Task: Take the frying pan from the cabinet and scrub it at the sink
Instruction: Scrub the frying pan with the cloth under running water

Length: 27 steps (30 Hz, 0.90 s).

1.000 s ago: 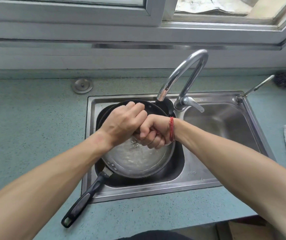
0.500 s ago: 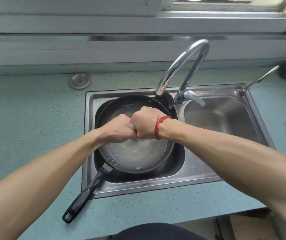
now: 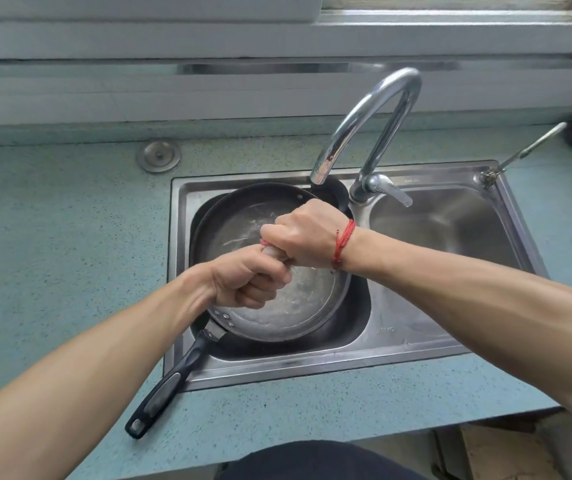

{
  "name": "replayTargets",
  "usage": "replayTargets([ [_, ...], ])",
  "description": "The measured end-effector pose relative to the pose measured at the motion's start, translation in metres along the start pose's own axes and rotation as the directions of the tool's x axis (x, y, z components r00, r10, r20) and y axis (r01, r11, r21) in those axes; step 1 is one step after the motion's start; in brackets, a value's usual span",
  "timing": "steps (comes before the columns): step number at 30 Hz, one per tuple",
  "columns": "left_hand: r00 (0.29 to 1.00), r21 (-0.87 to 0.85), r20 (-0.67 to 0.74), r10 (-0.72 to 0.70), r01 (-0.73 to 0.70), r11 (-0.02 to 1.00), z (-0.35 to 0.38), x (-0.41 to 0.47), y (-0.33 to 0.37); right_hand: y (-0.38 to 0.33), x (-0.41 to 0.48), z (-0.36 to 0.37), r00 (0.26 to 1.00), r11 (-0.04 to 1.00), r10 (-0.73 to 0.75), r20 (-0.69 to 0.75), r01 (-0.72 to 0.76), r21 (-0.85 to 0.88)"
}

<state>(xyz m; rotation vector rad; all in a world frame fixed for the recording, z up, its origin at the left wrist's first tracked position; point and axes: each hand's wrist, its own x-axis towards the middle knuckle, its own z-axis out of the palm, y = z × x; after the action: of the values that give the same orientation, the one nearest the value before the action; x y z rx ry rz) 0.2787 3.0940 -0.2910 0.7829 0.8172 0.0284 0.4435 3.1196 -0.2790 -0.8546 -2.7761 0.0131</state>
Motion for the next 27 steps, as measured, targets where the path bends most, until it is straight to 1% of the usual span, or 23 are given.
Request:
replayTargets([
  [2,1.000,-0.047,-0.008,-0.012,0.012,0.999,0.001,0.002,-0.003,0.000,-0.005,0.005,0.999,1.000,0.019,-0.033,-0.019,-0.004],
  [4,0.999,-0.054,-0.041,-0.005,0.002,0.999,0.002,0.005,-0.007,0.001,-0.011,0.010,0.996,0.997,0.073,-0.056,-0.073,0.001],
  [5,0.997,-0.027,-0.083,0.008,-0.010,1.000,0.004,0.007,-0.008,0.000,-0.014,0.012,0.993,0.994,0.109,-0.053,-0.109,-0.001],
  [7,0.981,0.044,-0.188,0.046,-0.038,0.998,0.008,0.013,-0.010,-0.002,-0.022,0.014,0.984,0.984,0.179,-0.001,-0.179,-0.011],
  [11,0.917,0.159,-0.362,0.164,-0.113,0.981,0.015,0.016,-0.013,-0.008,-0.031,0.018,0.934,0.942,0.336,0.125,-0.332,-0.053],
  [14,0.847,0.278,-0.471,0.246,-0.123,0.953,0.017,0.016,-0.013,-0.010,-0.035,0.020,0.913,0.926,0.377,0.155,-0.369,-0.079],
  [16,0.807,0.327,-0.517,0.287,-0.123,0.937,0.016,0.015,-0.013,-0.012,-0.037,0.019,0.902,0.916,0.400,0.161,-0.389,-0.096],
  [19,0.769,0.383,-0.552,0.324,-0.111,0.917,0.013,0.010,-0.018,-0.013,-0.041,0.016,0.874,0.890,0.456,0.168,-0.450,-0.079],
  [21,0.739,0.476,-0.573,0.354,-0.052,0.878,0.009,0.005,-0.024,-0.013,-0.044,0.016,0.845,0.861,0.508,0.168,-0.506,-0.053],
  [24,0.686,0.636,-0.615,0.389,0.140,0.759,0.005,-0.005,-0.042,-0.015,-0.048,0.018,0.799,0.815,0.572,0.184,-0.580,-0.014],
  [27,0.617,0.668,-0.688,0.383,0.332,0.666,0.007,-0.016,-0.067,-0.019,-0.051,0.020,0.759,0.772,0.615,0.215,-0.634,0.032],
])
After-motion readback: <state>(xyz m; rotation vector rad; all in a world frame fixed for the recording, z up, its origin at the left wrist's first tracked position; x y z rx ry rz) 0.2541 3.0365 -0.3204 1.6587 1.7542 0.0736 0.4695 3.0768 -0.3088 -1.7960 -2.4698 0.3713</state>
